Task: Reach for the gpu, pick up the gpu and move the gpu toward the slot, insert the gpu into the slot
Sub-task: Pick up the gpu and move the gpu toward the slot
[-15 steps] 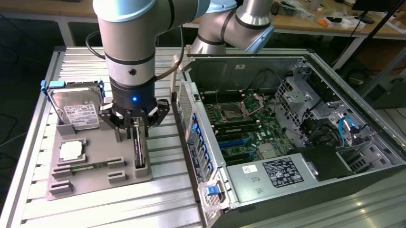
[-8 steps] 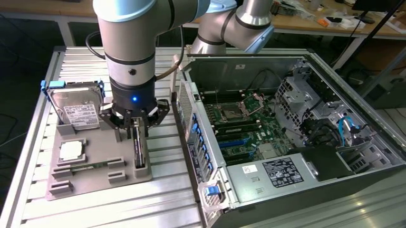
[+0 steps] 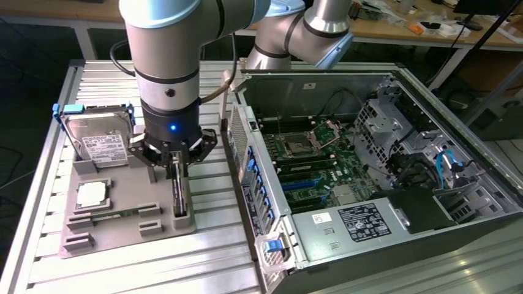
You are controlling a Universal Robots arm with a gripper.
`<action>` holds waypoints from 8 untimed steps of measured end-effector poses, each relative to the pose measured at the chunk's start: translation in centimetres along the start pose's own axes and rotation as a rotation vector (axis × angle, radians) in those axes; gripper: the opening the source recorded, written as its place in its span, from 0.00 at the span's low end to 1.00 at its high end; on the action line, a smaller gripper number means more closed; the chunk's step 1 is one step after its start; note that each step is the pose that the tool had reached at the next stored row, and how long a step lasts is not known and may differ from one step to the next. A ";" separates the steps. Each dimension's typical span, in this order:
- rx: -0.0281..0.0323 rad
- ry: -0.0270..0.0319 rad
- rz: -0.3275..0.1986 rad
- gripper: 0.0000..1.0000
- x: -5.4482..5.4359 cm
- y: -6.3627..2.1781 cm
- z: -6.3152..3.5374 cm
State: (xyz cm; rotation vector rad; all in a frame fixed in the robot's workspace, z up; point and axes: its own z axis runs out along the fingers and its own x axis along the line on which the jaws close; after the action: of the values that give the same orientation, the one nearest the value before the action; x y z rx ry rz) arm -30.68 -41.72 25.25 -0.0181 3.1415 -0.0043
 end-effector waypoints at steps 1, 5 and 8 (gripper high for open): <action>0.0000 0.0000 0.000 0.35 0.1 0.00 0.00; 0.0000 -0.0001 0.000 0.35 0.2 0.00 0.00; 0.0000 -0.0001 0.000 0.35 0.2 0.01 0.00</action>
State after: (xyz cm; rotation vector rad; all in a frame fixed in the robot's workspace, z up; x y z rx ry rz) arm -30.92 -41.72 25.25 -0.0181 3.1414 -0.0042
